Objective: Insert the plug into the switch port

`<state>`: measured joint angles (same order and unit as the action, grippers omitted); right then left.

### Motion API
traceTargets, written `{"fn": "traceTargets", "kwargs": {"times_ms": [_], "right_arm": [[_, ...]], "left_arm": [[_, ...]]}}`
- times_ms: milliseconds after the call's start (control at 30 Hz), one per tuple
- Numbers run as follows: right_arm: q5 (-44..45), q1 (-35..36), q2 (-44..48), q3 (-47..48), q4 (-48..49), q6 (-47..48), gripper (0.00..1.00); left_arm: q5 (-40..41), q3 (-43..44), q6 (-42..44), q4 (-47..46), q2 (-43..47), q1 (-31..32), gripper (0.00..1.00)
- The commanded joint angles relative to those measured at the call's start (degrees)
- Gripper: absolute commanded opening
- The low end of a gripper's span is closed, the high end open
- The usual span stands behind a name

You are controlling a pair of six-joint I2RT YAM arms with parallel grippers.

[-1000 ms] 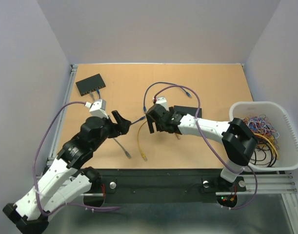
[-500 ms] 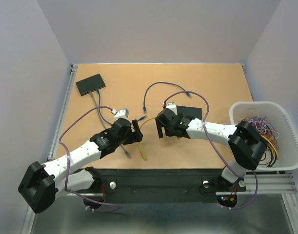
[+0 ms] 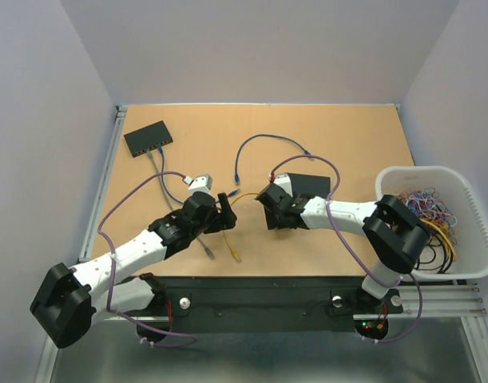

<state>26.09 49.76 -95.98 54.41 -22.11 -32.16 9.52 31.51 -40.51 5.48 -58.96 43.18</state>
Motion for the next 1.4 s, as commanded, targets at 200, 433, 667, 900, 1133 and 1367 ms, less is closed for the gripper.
{"fn": "traceTargets", "kwargs": {"times_ms": [200,433,667,900,1133,1367], "right_arm": [[0.6,-0.4,-1.1,-2.1,5.0,0.1,0.32],[-1.6,0.1,7.2,-7.2,15.5,11.8,0.00],[-5.8,8.3,19.1,-9.5,25.3,24.7,0.00],[-15.1,18.1,28.0,-9.3,30.2,36.0,0.00],[-17.8,19.1,35.9,-9.7,32.5,38.0,0.00],[-15.1,19.1,39.6,-9.7,32.6,38.5,0.00]], "left_arm": [[1.1,2.9,4.0,-1.0,2.5,0.2,0.86],[1.1,9.2,8.0,2.4,3.6,0.2,0.86],[-5.7,20.3,14.4,10.3,6.7,0.2,0.86],[-16.8,25.3,24.5,11.0,13.3,0.2,0.88],[-17.2,23.3,26.3,13.9,16.7,0.2,0.88],[-23.2,19.3,23.9,14.8,18.4,0.2,0.75]]}}
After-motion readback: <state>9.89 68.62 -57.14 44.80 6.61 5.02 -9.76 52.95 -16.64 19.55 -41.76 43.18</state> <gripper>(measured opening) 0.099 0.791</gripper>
